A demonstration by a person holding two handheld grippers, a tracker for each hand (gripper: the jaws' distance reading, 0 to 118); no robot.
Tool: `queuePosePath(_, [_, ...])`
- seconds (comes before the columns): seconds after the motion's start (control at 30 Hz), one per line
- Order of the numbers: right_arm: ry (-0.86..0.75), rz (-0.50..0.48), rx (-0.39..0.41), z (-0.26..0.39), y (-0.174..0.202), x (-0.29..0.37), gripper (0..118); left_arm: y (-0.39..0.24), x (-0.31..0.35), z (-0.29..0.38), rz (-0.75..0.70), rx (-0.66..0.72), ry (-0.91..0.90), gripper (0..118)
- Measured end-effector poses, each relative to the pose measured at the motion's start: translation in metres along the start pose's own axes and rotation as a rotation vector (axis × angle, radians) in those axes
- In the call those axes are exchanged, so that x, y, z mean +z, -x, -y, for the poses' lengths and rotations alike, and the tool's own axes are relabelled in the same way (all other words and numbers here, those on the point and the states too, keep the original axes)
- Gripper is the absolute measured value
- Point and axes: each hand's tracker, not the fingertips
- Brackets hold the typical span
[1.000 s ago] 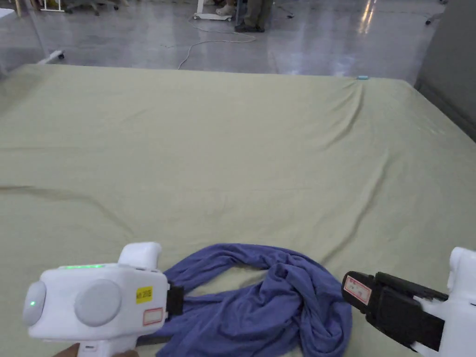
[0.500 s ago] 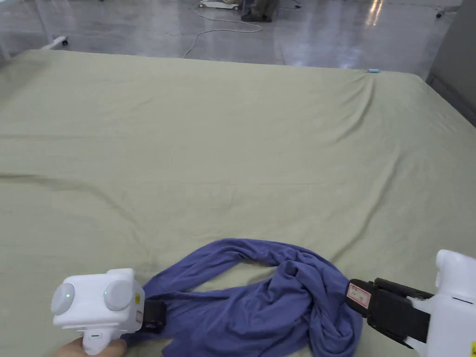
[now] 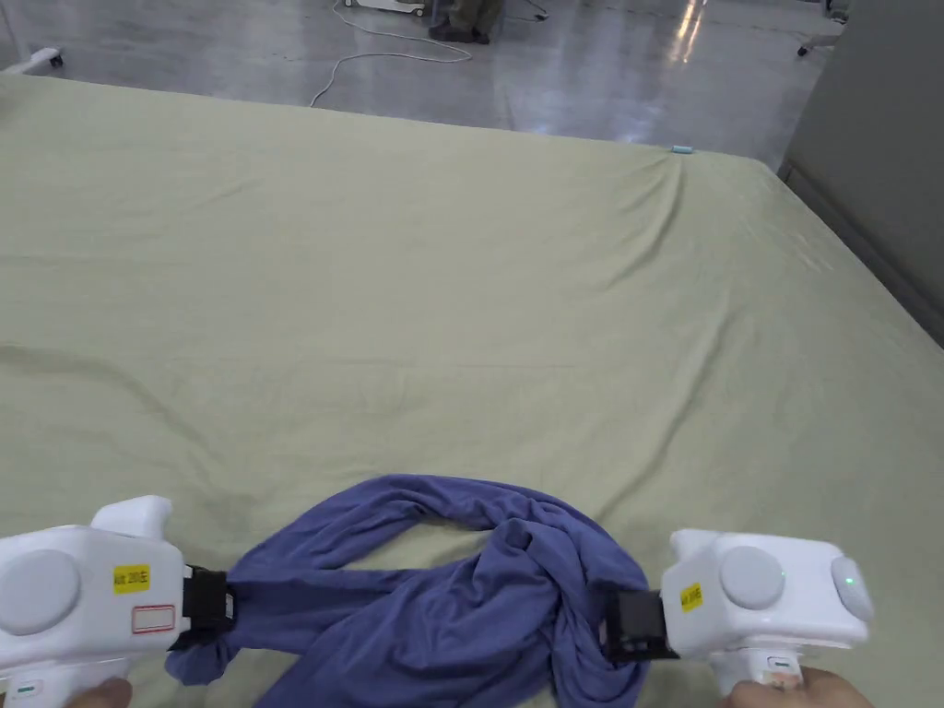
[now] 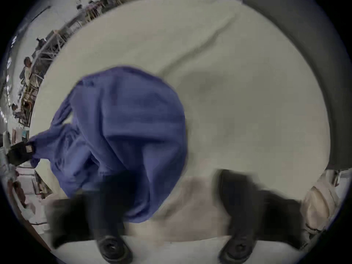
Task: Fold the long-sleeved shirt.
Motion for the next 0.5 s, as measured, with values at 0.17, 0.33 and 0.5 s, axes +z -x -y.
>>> queuePosePath(0.17, [-0.175,-0.126,-0.037,0.009,0.007,0.043,1,0.013,0.024,-0.007,0.119,0.121,-0.056,0])
queuePosePath(0.33, [-0.453,-0.141,0.057,-0.028,0.021,0.157,1,-0.008,0.075,-0.049,0.278,0.201,-0.215,0])
queuePosePath(0.5, [-0.664,-0.124,0.13,-0.098,0.036,0.281,1,-0.033,0.156,-0.14,0.277,0.157,-0.457,0])
